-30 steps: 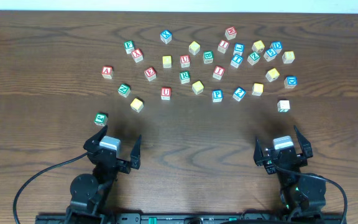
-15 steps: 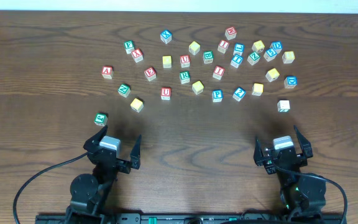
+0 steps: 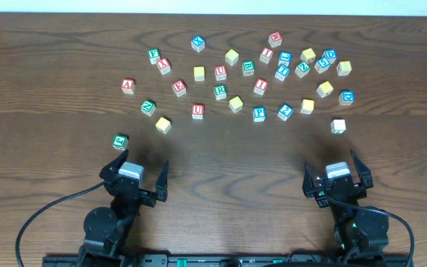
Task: Spell out NEURIPS
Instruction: 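Reach the left gripper forward over the green N block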
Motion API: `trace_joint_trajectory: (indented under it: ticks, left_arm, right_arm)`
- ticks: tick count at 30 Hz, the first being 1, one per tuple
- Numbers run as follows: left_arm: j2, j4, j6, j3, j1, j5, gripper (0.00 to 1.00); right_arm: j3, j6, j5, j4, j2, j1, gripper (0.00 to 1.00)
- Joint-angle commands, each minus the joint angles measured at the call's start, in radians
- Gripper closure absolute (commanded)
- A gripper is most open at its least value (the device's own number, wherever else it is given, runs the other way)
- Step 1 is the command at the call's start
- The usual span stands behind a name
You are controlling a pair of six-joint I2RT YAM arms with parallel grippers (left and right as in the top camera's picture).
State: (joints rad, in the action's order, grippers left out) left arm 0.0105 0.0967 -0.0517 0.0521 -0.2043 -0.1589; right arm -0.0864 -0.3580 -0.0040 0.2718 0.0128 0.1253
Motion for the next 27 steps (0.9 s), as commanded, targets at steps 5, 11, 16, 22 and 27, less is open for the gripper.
trace_joint_trajectory:
  ticks: [5,11,16,22,27]
  left_arm:
    - [0.004,0.029,0.039,0.048,0.004,-0.017,0.03]
    - [0.186,0.072,0.038,0.239,0.006,-0.003,0.03]
    - [0.544,0.149,0.039,0.515,0.008,0.017,0.03]
    - [0.978,0.293,0.092,0.921,0.008,0.019,0.02]
    - [1.181,0.321,0.091,1.093,0.008,-0.011,0.02]
  right_arm:
    - [0.004,0.013,-0.002,-0.001,-0.007,-0.013,0.01]
    - [0.004,0.013,-0.002,-0.001,-0.007,-0.013,0.01]
    - [0.004,0.013,-0.002,-0.001,-0.007,-0.013,0.01]
    - [0.004,0.013,-0.002,-0.001,-0.007,-0.013,0.01]
    - [0.004,0.013,-0.002,-0.001,-0.007,-0.013,0.01]
